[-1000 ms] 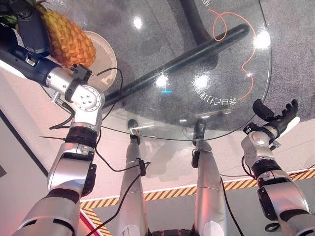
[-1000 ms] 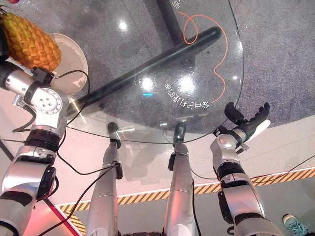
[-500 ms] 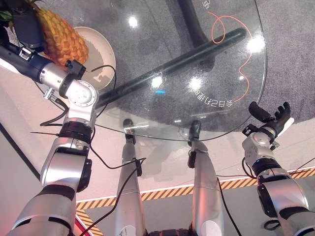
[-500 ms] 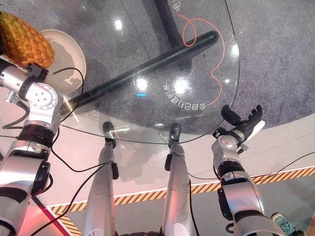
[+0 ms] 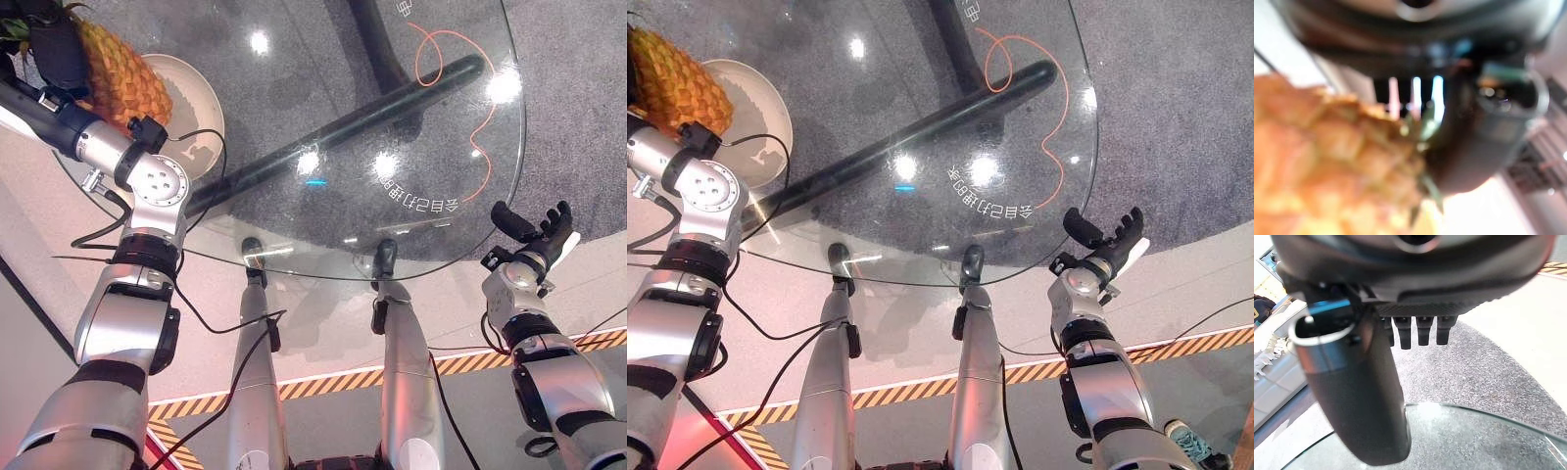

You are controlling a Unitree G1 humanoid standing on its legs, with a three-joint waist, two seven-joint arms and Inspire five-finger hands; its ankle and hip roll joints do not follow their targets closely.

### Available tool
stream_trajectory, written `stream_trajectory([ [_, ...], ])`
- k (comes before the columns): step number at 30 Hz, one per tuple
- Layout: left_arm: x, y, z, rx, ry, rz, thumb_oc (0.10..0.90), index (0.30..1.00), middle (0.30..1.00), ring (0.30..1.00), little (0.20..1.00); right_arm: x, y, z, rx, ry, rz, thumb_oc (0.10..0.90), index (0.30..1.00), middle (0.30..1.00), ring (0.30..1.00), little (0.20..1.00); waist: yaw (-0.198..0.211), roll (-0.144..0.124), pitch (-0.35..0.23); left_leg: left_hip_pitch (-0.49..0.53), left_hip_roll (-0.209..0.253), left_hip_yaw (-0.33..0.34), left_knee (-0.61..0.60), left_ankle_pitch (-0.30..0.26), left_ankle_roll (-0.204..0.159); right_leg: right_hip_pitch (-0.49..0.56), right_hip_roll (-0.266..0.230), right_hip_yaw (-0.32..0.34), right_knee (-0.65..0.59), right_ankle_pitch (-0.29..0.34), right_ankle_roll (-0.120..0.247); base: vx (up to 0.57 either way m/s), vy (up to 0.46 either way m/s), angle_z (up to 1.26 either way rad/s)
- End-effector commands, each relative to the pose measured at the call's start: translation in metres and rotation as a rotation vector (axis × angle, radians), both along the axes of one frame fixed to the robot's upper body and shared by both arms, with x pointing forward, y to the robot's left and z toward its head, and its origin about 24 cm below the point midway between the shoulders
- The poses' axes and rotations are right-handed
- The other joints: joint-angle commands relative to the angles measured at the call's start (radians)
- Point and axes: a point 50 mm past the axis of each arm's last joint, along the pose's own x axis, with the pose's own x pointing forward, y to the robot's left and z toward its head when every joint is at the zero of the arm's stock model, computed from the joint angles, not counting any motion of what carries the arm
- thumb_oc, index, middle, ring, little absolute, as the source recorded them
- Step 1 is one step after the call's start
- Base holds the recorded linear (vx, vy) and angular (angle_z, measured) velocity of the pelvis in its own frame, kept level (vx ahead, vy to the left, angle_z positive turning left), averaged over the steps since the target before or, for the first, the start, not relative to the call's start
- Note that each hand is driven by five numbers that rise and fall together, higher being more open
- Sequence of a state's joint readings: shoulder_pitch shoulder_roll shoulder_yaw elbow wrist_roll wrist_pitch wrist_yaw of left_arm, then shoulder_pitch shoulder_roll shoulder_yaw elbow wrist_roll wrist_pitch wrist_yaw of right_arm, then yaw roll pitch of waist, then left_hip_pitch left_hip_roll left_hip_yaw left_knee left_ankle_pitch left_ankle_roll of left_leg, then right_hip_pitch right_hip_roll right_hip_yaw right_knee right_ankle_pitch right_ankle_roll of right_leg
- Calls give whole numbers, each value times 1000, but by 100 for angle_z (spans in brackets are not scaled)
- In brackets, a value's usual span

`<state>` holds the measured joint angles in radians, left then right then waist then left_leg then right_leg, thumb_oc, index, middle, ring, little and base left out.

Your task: Pick up the fruit to the plate

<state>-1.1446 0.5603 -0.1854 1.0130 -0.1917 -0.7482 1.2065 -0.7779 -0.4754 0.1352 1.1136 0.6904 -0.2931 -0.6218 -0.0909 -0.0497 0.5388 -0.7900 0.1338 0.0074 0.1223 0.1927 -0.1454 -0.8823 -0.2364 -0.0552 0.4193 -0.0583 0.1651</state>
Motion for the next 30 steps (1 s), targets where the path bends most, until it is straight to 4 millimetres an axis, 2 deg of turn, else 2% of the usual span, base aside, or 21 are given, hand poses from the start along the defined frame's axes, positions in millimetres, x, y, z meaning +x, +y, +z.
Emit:
stream_trajectory([
  [1, -24, 23, 62, 34, -224, 76, 100, 300, 300, 300, 200, -44, -39, -51, 49, 255, -184, 800, 900, 900, 900, 900, 4, -20, -19, -24, -7, 20, 119, -127, 17, 61, 100, -13, -155, 107, -54, 0, 0, 0],
  [5, -23, 24, 62, 43, -214, 83, 100, 300, 300, 300, 200, -43, -38, -52, 43, 251, -176, 800, 900, 900, 900, 900, 2, -23, -19, -21, -5, 19, 127, -143, 15, 65, 104, -10, -151, 95, -54, 0, 0, 0],
  [16, -28, 28, 69, 12, -264, 130, 100, 300, 300, 300, 200, -38, -35, -45, 24, 211, -149, 800, 900, 900, 900, 900, -7, -29, -19, -41, -5, 19, 138, -145, 16, 46, 107, -4, -152, 98, -56, 0, 0, 0],
  [20, -32, 22, 75, 11, -321, 190, 100, 300, 300, 300, 200, -35, -29, -45, 22, 187, -128, 800, 900, 900, 900, 900, -8, -36, -19, -53, -5, 15, 146, -152, 18, 36, 110, -5, -147, 95, -57, 0, 0, 0],
  [30, -34, 13, 80, 50, -365, 203, 100, 300, 300, 300, 200, -31, -23, -44, 24, 158, -101, 800, 900, 900, 900, 900, -7, -48, -19, -62, -4, 6, 160, -169, 17, 32, 117, -6, -143, 87, -57, -1, -7, 0],
])
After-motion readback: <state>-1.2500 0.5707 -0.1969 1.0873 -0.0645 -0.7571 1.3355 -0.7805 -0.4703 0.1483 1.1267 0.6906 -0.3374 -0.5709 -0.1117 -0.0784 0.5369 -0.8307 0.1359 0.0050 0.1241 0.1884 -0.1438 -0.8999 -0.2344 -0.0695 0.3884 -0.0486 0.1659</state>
